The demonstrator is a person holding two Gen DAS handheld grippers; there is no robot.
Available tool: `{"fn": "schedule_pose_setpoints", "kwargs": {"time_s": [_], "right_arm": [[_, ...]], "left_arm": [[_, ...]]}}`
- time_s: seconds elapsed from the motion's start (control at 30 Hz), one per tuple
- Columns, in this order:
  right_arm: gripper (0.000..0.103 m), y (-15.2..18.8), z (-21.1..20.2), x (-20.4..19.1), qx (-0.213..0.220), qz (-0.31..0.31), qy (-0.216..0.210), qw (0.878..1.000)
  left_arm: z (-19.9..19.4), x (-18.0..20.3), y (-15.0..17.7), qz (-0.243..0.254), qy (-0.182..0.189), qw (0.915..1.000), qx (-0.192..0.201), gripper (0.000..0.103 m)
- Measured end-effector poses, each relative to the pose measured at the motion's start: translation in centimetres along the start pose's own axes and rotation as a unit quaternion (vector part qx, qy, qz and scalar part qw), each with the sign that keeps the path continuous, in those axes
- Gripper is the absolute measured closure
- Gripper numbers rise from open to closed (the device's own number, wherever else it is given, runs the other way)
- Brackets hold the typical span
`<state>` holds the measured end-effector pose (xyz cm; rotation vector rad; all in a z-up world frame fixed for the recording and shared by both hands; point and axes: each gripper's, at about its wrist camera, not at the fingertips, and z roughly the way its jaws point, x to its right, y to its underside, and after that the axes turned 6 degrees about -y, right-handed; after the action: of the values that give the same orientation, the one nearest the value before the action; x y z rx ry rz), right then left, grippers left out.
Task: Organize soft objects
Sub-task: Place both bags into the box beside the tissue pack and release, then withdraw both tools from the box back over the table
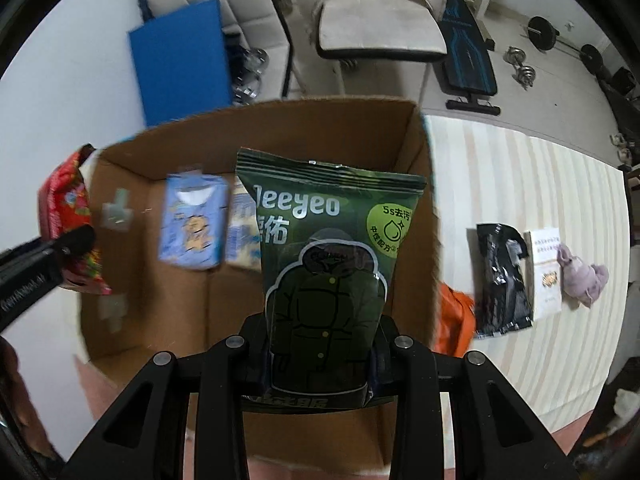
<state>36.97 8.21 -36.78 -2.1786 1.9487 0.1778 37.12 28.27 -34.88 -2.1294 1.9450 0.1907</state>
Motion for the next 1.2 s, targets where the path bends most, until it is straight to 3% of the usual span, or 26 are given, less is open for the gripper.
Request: {"fn": "schedule_pose_setpoints", "kwargs": {"time_s": [0.17, 0.57, 0.73, 0.77, 0.83, 0.9, 1.0, 1.1, 1.2], "right_arm": [[0.067, -1.4, 3.1, -0.2, -0.006, -0.004, 0.039, 0.999], [0.065, -3.6, 6.7, 0.0, -0.016, -0.014, 0.073, 0.997], [0.050, -3.4, 6.4, -0.5, -0.015, -0.012, 0.063, 0.998], [0.047, -3.4, 6.1, -0.7, -0.013, -0.011, 0.059, 0.998], [0.036, -3.4, 5.6, -1.1, -0.007, -0.013, 0.059, 0.998], [0.028, -3.3, 4.7, -1.4, 0.002, -0.013, 0.052, 0.999], [0.028, -2.8, 3.6, -2.0, 0.001, -0.017, 0.049, 0.999], [0.026, -1.9, 2.5, -2.5, 0.001, -0.022, 0.045, 0.999], [0.009, -0.7, 1.8, -2.8, -0.003, -0.028, 0.039, 0.999]], "left_arm": [[3.4, 0.7, -1.0, 0.032, -0.021, 0.9988, -0.031, 0.061], [7.2, 1.7, -2.2, 0.064, -0.026, 0.9945, -0.078, 0.058], [5.5, 0.8, -2.8, 0.038, -0.004, 0.9970, -0.067, 0.055], [5.3, 0.6, -2.9, 0.036, -0.002, 0.9973, -0.064, 0.052], [4.2, 0.2, -3.0, 0.030, 0.002, 0.9983, -0.051, 0.036], [3.3, -0.3, -3.0, 0.024, 0.007, 0.9989, -0.040, 0.032], [1.9, -1.0, -2.3, 0.011, 0.027, 0.9992, -0.029, 0.027], [0.7, -1.3, -1.1, 0.000, 0.046, 0.9988, -0.017, 0.006], [-0.3, -1.4, 1.0, -0.005, 0.061, 0.9981, -0.008, 0.003]]}}
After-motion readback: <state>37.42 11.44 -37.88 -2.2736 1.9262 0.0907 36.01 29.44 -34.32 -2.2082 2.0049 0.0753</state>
